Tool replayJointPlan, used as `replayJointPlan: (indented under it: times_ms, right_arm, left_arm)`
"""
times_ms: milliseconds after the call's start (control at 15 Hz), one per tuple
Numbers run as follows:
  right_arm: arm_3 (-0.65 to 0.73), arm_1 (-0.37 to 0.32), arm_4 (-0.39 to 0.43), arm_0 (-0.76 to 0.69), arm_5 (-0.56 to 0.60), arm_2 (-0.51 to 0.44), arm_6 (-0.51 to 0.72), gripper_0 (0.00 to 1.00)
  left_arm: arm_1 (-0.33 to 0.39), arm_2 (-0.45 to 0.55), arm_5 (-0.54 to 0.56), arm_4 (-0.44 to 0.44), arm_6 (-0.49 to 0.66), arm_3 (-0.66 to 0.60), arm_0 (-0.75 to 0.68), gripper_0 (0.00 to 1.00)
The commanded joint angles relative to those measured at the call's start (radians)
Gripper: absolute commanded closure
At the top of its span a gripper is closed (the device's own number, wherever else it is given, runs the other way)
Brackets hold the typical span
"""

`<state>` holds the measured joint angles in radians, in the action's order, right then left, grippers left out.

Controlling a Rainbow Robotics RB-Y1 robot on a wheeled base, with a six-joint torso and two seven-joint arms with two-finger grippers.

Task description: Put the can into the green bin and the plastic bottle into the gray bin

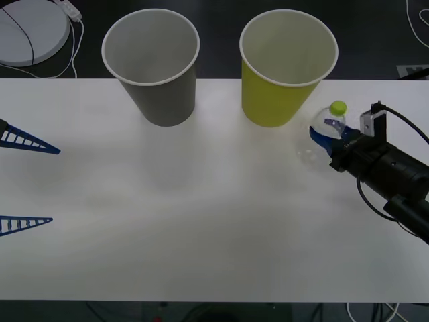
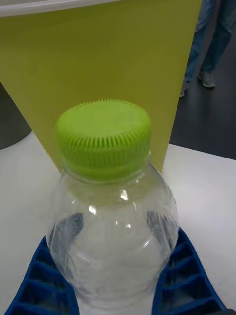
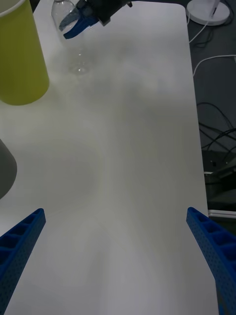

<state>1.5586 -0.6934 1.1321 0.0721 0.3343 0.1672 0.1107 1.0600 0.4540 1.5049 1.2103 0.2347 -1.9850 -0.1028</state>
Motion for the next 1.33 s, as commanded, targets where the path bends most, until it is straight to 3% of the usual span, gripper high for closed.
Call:
replayJointPlan:
  times_ms: [67, 400, 1000, 1333]
  right_arm:
    - [0.0, -0.002, -0.002, 0.0, 0.0, 0.0, 0.0, 1.0]
    - [0.032, -0.021, -0.04, -0.018, 0.003, -0.005, -0.003, 1.0]
    - [0.179, -0.163, -0.186, -0.147, 0.057, -0.064, 0.003, 1.0]
    - [0.192, -0.227, -0.288, -0.206, 0.253, -0.163, 0.018, 1.0]
  left_arm:
    - [0.0, 0.0, 0.0, 0.0, 0.0, 0.0, 0.0, 0.0]
    - [0.0, 0.0, 0.0, 0.0, 0.0, 0.0, 0.0, 0.0]
    - [0.0, 0.0, 0.0, 0.0, 0.0, 0.0, 0.0, 0.0]
    - [0.0, 0.0, 0.0, 0.0, 0.0, 0.0, 0.0, 0.0]
